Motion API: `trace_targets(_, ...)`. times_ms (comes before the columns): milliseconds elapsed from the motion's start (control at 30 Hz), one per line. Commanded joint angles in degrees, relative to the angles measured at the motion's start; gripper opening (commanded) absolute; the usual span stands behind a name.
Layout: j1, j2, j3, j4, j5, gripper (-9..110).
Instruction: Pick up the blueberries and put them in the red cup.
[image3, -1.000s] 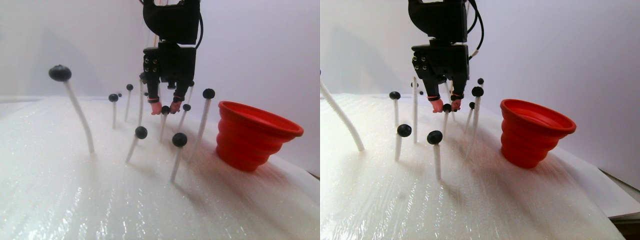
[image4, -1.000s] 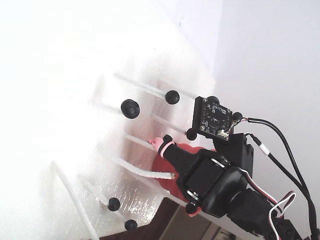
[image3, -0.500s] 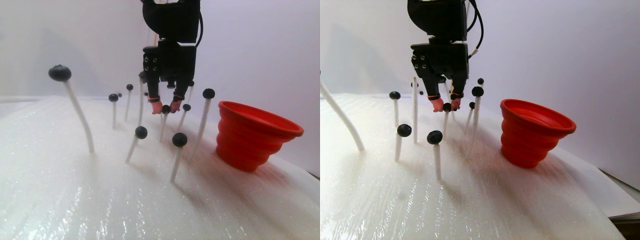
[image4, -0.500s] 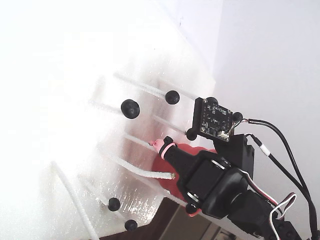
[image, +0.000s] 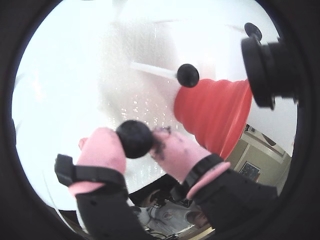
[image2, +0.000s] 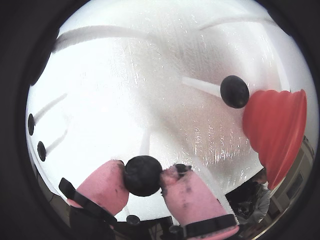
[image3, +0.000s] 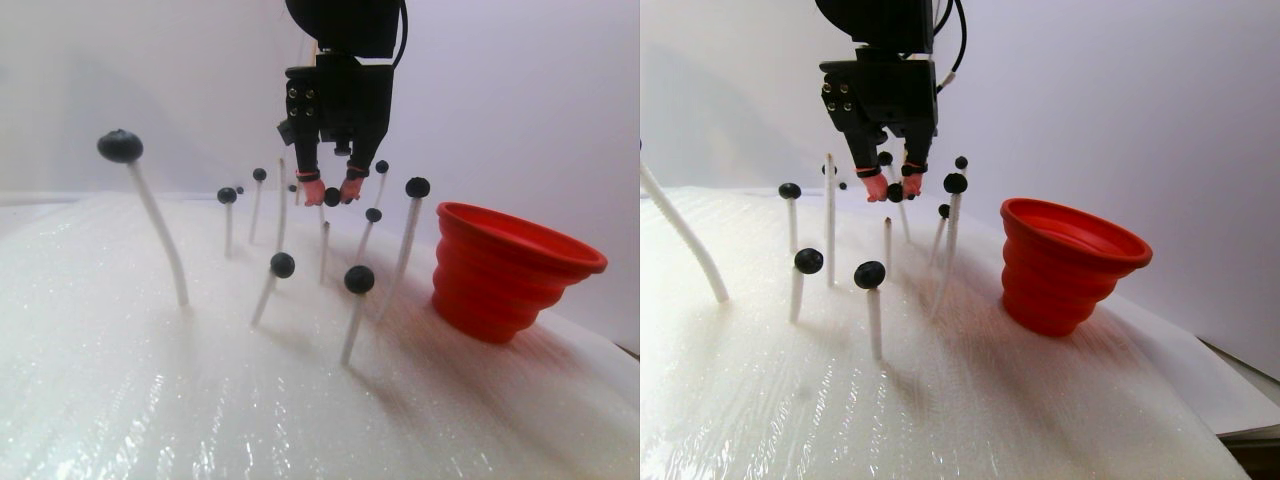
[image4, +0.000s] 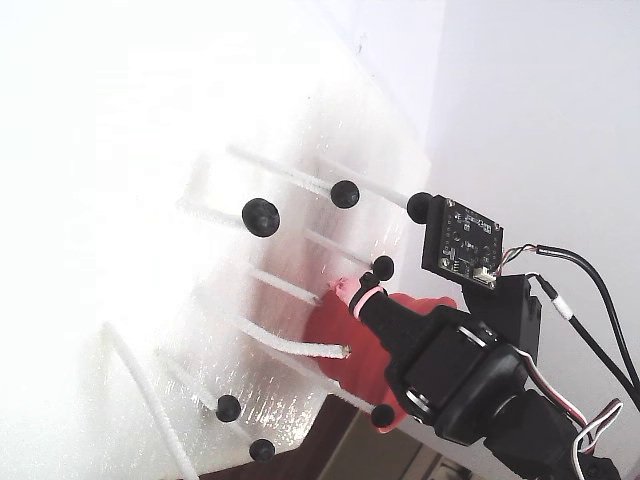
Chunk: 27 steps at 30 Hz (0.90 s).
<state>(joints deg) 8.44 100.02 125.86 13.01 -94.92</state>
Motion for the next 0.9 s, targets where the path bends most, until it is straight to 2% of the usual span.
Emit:
trace_targets(0,3.2,6.8,-0.5,0.5,-0.1,12)
trace_targets(867,19.2,13.8,-1.3,5.9,-4.4,13)
